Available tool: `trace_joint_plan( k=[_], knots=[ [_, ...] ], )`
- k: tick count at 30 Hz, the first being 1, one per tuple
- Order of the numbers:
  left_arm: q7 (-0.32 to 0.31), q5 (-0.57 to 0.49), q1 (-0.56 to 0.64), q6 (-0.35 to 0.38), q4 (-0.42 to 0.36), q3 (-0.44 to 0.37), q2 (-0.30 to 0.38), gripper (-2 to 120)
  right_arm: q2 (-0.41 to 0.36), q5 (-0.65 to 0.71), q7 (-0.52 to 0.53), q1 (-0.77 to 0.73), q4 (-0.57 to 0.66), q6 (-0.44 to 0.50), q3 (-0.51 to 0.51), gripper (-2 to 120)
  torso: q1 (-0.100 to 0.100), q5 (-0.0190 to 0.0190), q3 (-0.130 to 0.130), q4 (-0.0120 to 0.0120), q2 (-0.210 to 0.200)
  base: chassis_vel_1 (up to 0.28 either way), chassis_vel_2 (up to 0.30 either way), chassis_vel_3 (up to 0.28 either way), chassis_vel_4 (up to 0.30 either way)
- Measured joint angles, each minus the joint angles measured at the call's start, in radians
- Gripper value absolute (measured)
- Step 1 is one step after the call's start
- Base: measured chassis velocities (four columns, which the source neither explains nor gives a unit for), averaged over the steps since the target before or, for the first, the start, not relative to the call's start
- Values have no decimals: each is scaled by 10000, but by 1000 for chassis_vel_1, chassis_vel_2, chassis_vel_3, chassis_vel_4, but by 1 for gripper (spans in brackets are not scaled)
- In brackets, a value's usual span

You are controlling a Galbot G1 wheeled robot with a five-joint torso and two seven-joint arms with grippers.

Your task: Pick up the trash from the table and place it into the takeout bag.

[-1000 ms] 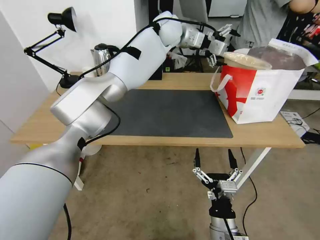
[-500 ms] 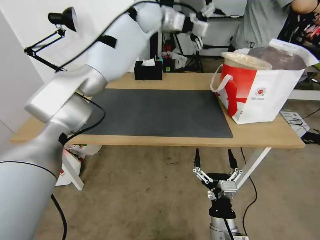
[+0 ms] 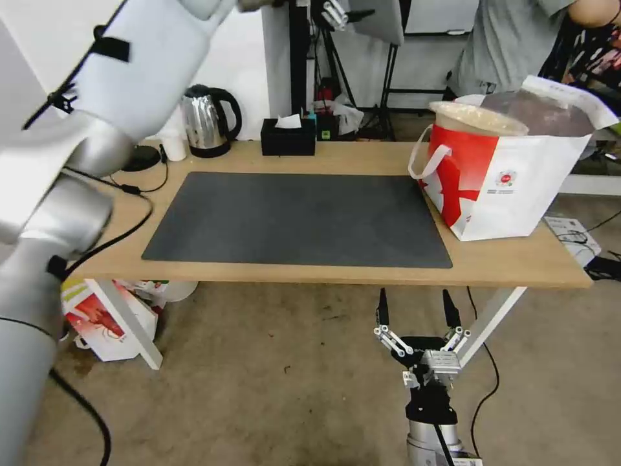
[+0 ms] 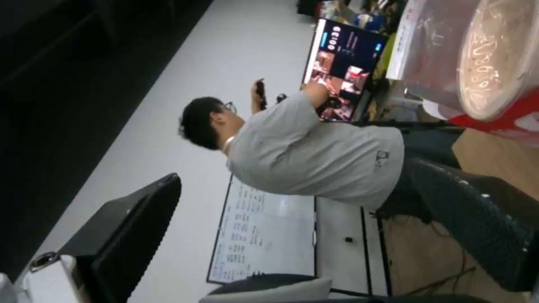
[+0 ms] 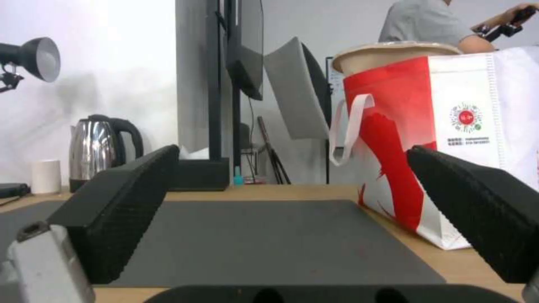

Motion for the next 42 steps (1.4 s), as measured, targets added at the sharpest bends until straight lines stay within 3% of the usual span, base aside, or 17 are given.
trace_joint_plan(
  k=[10, 21, 26, 35, 42],
  knots=[
    [-327, -878, 1668, 720, -1383, -553, 1392, 100, 0, 0, 1, -1, 0, 0, 1, 100, -1, -3, 0, 3, 0, 0, 0, 0, 0],
    [-515, -2839, 3007, 1853, -2170, -584, 2094, 100, 0, 0, 0, -1, 0, 0, 0, 100, 0, 2, 0, -2, 0, 0, 0, 0, 0],
    [-672, -3141, 3678, 2013, -2456, -917, 2207, 100, 0, 0, 0, -1, 0, 0, 0, 100, 0, 2, 0, -3, 0, 0, 0, 0, 0],
    [-1155, -3675, 5311, 2214, -3243, -2004, 2756, 100, 1, 0, 0, -1, 0, 0, -1, 100, 0, 0, 0, -1, 1, 0, 0, 0, 0],
    [-1702, -4032, 6803, 2374, -4161, -3694, 3319, 100, 0, 0, 0, -1, 0, 0, -1, 100, -1, 1, 0, -2, 1, 0, 0, 0, 0]
  ],
)
